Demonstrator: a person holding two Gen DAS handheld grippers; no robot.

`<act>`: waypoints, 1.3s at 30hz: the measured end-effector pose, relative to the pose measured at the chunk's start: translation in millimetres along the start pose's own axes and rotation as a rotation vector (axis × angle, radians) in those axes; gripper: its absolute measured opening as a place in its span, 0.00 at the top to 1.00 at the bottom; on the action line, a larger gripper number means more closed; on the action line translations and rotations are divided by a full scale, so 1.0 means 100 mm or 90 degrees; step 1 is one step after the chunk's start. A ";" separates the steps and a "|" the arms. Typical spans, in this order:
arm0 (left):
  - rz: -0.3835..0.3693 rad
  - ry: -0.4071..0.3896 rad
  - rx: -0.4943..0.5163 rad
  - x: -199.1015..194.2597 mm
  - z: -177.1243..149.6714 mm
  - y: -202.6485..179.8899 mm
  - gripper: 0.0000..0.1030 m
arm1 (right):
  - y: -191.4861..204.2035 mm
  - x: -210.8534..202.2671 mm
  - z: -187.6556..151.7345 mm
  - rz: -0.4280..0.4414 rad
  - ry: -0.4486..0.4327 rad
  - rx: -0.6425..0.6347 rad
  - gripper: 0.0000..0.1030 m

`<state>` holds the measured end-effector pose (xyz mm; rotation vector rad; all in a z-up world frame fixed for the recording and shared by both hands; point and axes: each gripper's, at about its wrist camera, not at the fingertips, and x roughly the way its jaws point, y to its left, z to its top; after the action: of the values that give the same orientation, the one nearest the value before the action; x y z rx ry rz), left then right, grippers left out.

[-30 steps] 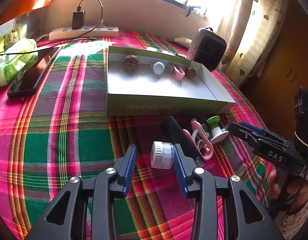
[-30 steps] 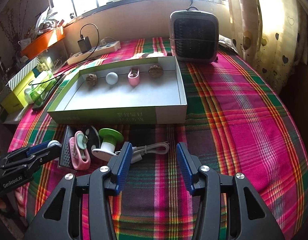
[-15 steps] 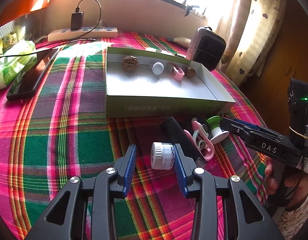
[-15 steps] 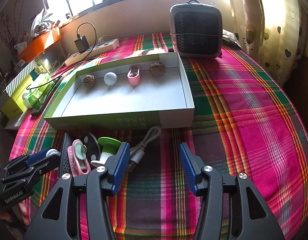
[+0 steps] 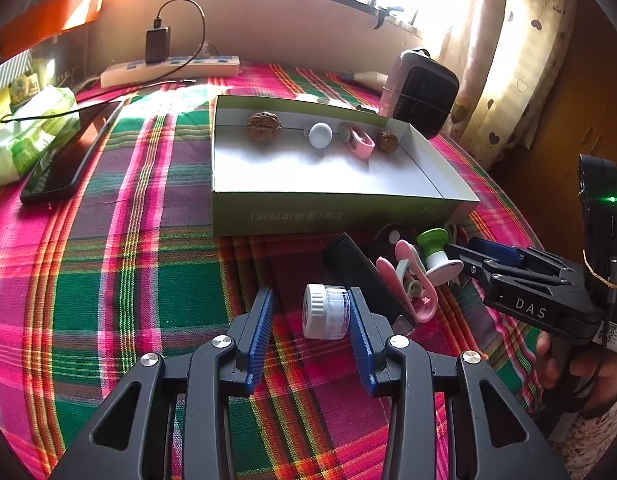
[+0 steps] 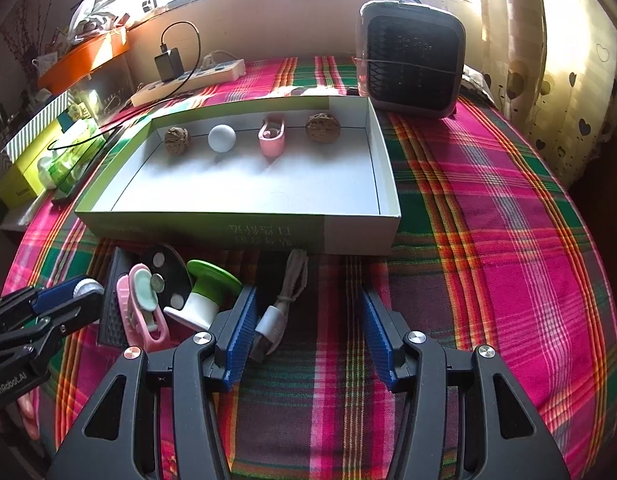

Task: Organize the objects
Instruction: 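Move the left gripper around the white round container while the right gripper approaches the white USB cable, then close the left gripper on the white container while the right gripper closes on the cable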

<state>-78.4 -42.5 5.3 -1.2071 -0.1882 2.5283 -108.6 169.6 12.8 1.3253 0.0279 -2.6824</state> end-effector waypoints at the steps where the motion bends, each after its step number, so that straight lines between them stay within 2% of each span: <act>1: 0.002 0.000 0.000 0.00 0.00 0.00 0.65 | -0.01 -0.01 -0.01 -0.004 -0.001 -0.004 0.49; 10: 0.023 0.001 -0.003 -0.01 -0.02 -0.03 0.65 | -0.19 -0.18 -0.16 -0.044 -0.010 -0.020 0.49; 13: 0.034 0.002 -0.003 -0.03 -0.04 -0.05 0.65 | -0.26 -0.28 -0.21 -0.036 -0.031 0.008 0.49; 18: 0.054 0.005 -0.004 -0.05 -0.08 -0.10 0.65 | -0.17 -0.27 -0.24 0.020 -0.031 -0.010 0.49; 34: 0.089 0.003 0.037 -0.01 -0.07 -0.19 0.65 | -0.17 -0.18 -0.26 -0.011 -0.012 -0.036 0.50; 37: 0.088 0.002 0.039 0.00 -0.07 -0.19 0.65 | -0.18 -0.19 -0.27 -0.016 -0.015 -0.030 0.55; 39: 0.089 -0.001 0.038 -0.01 -0.08 -0.18 0.68 | -0.18 -0.20 -0.27 -0.017 -0.017 -0.028 0.66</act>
<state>-67.7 -25.7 5.8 -1.2357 -0.0295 2.6332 -77.4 192.4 11.4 1.2867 0.1011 -2.7049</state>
